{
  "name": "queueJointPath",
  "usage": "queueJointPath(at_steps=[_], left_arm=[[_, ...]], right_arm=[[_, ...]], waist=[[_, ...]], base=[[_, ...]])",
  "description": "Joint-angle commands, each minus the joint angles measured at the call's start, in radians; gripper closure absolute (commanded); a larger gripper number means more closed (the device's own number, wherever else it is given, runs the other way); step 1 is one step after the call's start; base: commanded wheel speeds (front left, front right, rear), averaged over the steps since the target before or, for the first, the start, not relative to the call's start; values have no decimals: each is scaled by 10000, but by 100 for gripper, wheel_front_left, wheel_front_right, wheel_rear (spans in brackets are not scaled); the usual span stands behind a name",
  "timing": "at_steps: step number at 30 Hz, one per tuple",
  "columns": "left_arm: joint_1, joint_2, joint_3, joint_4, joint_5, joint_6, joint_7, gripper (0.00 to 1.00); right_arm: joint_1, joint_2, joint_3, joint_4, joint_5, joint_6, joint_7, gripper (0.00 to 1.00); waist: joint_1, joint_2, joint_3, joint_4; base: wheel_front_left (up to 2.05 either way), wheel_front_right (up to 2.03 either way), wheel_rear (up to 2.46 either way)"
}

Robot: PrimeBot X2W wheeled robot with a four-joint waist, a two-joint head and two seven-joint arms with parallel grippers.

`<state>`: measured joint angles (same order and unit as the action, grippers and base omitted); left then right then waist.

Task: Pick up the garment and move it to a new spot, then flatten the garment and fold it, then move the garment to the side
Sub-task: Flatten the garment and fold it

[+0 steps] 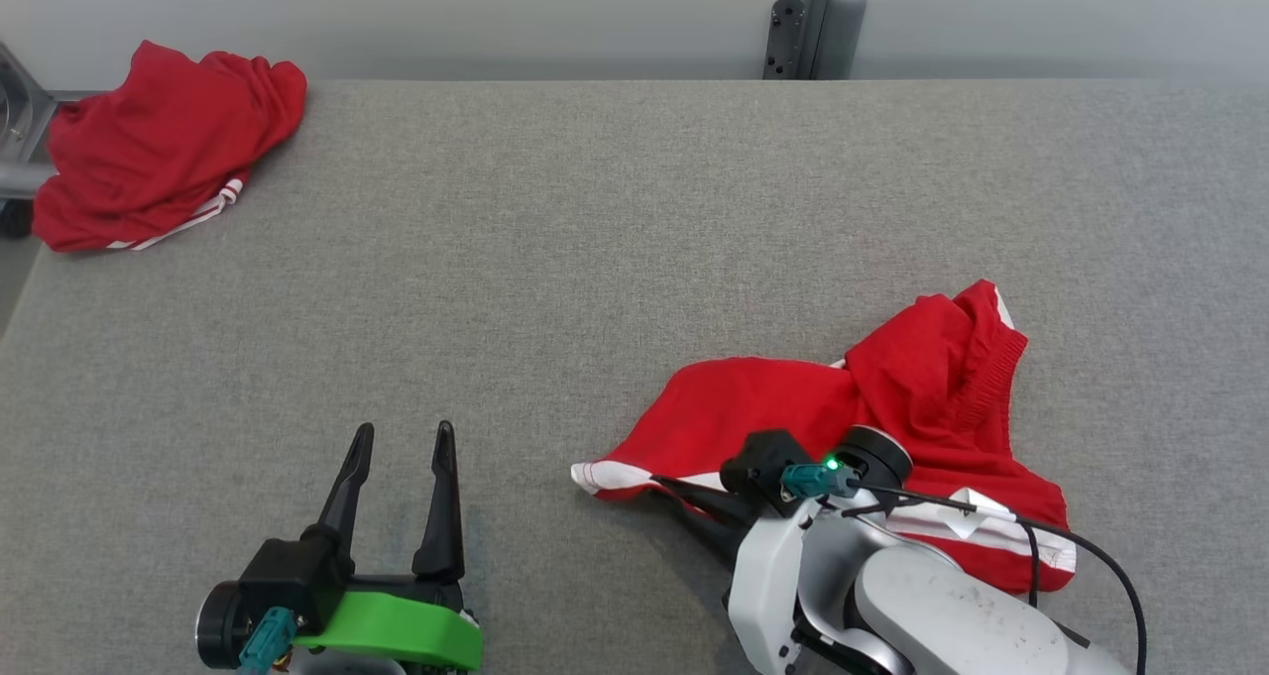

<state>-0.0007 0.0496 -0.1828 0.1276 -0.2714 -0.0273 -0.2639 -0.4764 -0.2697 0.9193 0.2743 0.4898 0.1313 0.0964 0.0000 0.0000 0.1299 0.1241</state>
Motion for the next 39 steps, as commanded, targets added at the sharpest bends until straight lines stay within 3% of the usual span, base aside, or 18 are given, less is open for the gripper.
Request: queueJointPath(at_steps=[1, 2, 3, 4, 10, 15, 23, 30, 39], left_arm=[[-93, 16, 29, 17, 19, -58, -7, 0], [-106, 16, 25, 24, 22, -57, -7, 0], [-120, 16, 18, 37, 25, -52, -8, 0], [-130, 16, 19, 46, 26, -54, -7, 0], [-60, 16, 55, 94, 35, -42, -8, 0], [54, 16, -27, 101, 67, -78, -8, 0], [65, 16, -245, 138, 251, -152, -8, 0], [223, 16, -304, 153, 198, -67, -8, 0], [677, 16, -127, 122, -16, 81, -8, 0]], right_arm=[[-58, 73, 15, 273, -18, -10, -290, 100], [-115, 131, 51, 458, -18, -10, -439, 90], [-180, 188, 123, 671, 0, -10, -608, 59], [-219, 264, 213, 784, 62, -10, -760, 0], [-266, 308, 376, 1136, 356, -10, -1548, 0], [157, 361, -317, 1108, 341, -10, -2395, 0], [1336, 695, -3275, 747, -717, -10, -3400, 0], [2866, 1464, -6258, -250, -1995, -8, -3609, 0], [4274, 1998, -7971, -1469, -2999, -8, -3618, 0]], waist=[[0, 0, 46, -13], [0, 0, 59, -15], [0, 0, 72, -15], [0, 0, 78, -16], [0, 0, 17, -121], [0, 0, -194, -318], [0, 0, -593, -818], [0, 0, -914, -1235], [0, 0, -1225, -1477]], base=[[0, 0, 0], [0, 0, 0], [0, 0, 0], [0, 0, 0], [0, 0, 0], [0, 0, 0], [0, 0, 0], [0, 0, 0], [0, 0, 0]])
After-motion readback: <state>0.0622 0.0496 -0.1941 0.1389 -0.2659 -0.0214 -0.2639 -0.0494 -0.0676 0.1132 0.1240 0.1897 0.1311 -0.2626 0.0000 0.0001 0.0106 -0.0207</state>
